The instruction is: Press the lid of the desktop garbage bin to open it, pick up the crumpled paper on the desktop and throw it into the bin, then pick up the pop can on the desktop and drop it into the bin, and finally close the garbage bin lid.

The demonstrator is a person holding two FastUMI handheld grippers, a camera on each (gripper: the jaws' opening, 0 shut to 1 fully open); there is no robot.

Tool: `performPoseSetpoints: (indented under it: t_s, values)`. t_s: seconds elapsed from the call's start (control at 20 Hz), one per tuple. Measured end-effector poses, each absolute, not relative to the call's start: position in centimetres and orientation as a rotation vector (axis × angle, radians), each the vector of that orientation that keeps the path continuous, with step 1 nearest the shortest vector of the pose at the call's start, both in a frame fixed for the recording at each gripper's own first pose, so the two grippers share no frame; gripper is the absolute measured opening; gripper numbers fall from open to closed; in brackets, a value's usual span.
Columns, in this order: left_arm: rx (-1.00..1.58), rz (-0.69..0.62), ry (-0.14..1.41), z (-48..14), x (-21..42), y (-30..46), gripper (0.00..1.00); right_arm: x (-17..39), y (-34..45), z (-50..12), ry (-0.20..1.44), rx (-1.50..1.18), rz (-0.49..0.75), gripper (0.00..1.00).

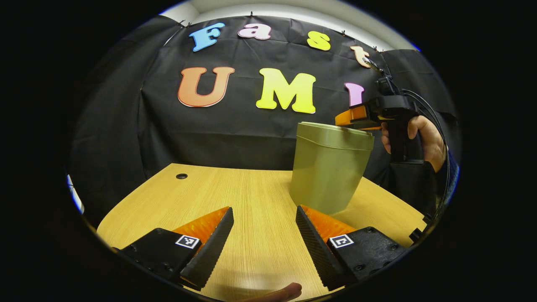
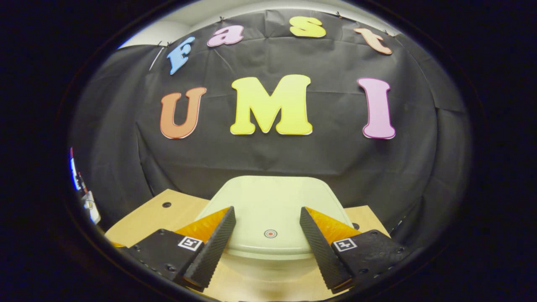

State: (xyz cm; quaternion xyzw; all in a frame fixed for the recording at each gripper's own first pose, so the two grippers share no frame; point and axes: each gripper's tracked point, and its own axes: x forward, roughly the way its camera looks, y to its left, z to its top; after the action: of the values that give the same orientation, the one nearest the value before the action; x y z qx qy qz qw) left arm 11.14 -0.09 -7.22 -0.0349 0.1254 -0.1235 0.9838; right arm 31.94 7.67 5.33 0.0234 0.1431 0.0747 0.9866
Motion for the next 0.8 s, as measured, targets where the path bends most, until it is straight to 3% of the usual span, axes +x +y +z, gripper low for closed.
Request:
performPoseSetpoints:
  t_s: [0.55, 0.8]
  values:
    - [-0.103, -0.251, 0.274, -8.0, 10.1, -1.0, 0.96, 31.9, 7.7, 5.1, 0.195, 0.032, 0.159, 1.00]
    - [-0.081, -0.223, 0.264, -7.6, 9.4, -0.6, 0.96, 32.1, 7.7, 5.7, 0.168, 0.063, 0.150, 0.96]
